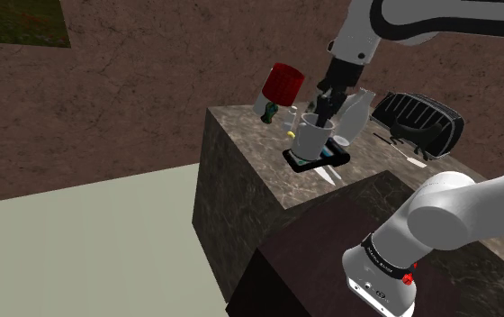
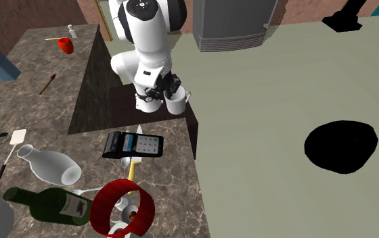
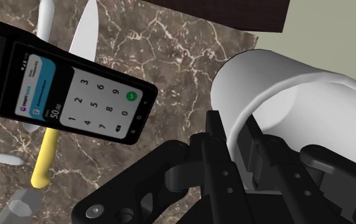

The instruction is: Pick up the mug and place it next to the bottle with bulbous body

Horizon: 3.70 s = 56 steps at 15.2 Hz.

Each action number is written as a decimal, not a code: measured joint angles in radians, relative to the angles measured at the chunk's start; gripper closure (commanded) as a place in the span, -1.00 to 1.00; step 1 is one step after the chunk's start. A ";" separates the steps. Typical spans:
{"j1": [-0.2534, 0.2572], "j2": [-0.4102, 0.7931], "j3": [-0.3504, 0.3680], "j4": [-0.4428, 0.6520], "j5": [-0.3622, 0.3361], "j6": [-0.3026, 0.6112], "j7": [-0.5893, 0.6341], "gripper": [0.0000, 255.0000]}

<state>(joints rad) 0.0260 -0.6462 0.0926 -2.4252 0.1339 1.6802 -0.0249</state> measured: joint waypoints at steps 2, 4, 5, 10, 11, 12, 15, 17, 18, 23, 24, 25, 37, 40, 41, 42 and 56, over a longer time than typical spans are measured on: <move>0.000 0.004 -0.001 0.029 -0.001 -0.025 0.003 1.00; 0.000 0.008 0.000 0.056 -0.001 -0.048 0.007 1.00; -0.001 0.008 -0.003 0.070 -0.003 -0.062 0.006 1.00; -0.002 0.014 -0.006 0.139 -0.006 -0.125 0.011 1.00; -0.001 0.016 -0.006 0.157 -0.006 -0.140 0.014 1.00; -0.001 0.019 -0.006 0.172 -0.006 -0.152 0.015 1.00; -0.003 0.029 -0.010 0.217 -0.009 -0.187 0.016 1.00; -0.003 0.034 -0.011 0.249 -0.010 -0.215 0.018 1.00; -0.003 0.038 -0.012 0.268 -0.011 -0.230 0.019 1.00; -0.003 0.057 -0.013 0.352 -0.011 -0.294 0.027 1.00; -0.003 0.064 -0.014 0.372 -0.012 -0.307 0.029 1.00; -0.003 0.071 -0.014 0.389 -0.012 -0.317 0.030 1.00; -0.035 0.068 -0.119 0.480 -0.081 -0.422 -0.090 1.00; -0.051 0.057 -0.176 0.480 -0.122 -0.436 -0.164 1.00; -0.056 0.054 -0.195 0.475 -0.135 -0.433 -0.187 1.00; -0.061 0.056 -0.214 0.484 -0.149 -0.440 -0.211 1.00; -0.122 0.166 -0.510 0.613 -0.318 -0.435 -0.581 1.00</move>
<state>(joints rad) -0.0955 -0.4805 -0.4172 -1.8124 -0.1841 1.2449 -0.6064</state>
